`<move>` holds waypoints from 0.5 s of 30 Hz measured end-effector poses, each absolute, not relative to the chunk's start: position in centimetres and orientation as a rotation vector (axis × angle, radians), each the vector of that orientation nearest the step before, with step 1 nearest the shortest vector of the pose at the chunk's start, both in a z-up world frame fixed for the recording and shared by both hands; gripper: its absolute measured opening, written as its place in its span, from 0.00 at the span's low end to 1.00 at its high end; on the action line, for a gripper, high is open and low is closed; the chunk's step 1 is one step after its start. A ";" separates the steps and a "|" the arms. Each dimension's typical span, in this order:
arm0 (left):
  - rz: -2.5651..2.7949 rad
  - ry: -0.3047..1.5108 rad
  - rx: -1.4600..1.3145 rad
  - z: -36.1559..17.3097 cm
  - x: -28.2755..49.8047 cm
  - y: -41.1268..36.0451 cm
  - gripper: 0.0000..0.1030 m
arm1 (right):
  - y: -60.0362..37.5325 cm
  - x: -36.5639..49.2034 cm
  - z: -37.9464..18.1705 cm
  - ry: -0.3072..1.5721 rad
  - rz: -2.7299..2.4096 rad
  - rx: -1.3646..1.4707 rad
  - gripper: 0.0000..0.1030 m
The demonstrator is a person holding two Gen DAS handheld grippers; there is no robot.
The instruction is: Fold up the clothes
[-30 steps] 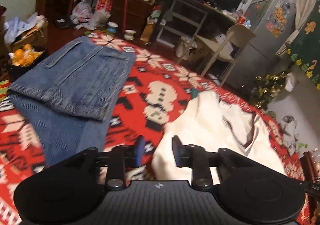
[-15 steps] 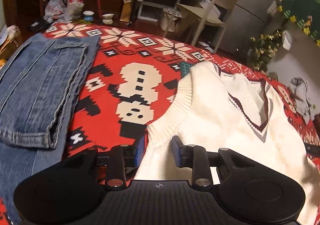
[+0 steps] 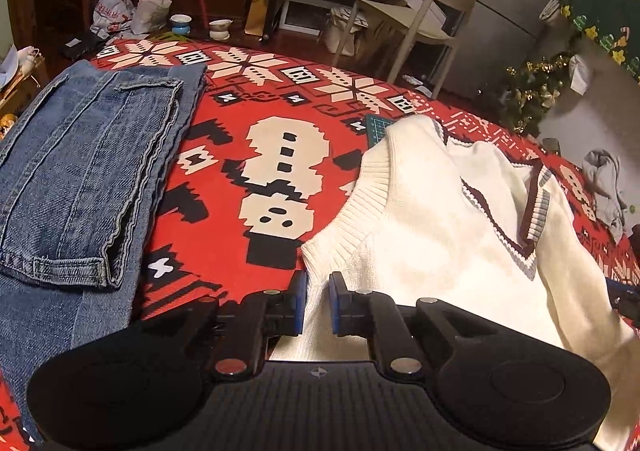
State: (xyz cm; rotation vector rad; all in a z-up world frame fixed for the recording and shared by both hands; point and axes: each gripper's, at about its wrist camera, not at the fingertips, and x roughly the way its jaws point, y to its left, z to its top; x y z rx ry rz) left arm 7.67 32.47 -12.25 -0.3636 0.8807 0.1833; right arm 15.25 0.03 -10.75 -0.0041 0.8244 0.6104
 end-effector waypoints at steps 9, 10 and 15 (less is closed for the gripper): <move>0.177 0.879 -0.348 -12.2 7.9 32.0 0.12 | 0.9 16.2 -13.1 0.872 0.571 0.017 0.40; 0.178 0.878 -0.348 -12.2 7.9 32.0 0.12 | 1.1 16.4 -13.3 0.874 0.580 0.026 0.40; 0.180 0.874 -0.354 -12.3 7.9 32.0 0.12 | 3.3 17.2 -13.6 0.858 0.611 -0.035 0.42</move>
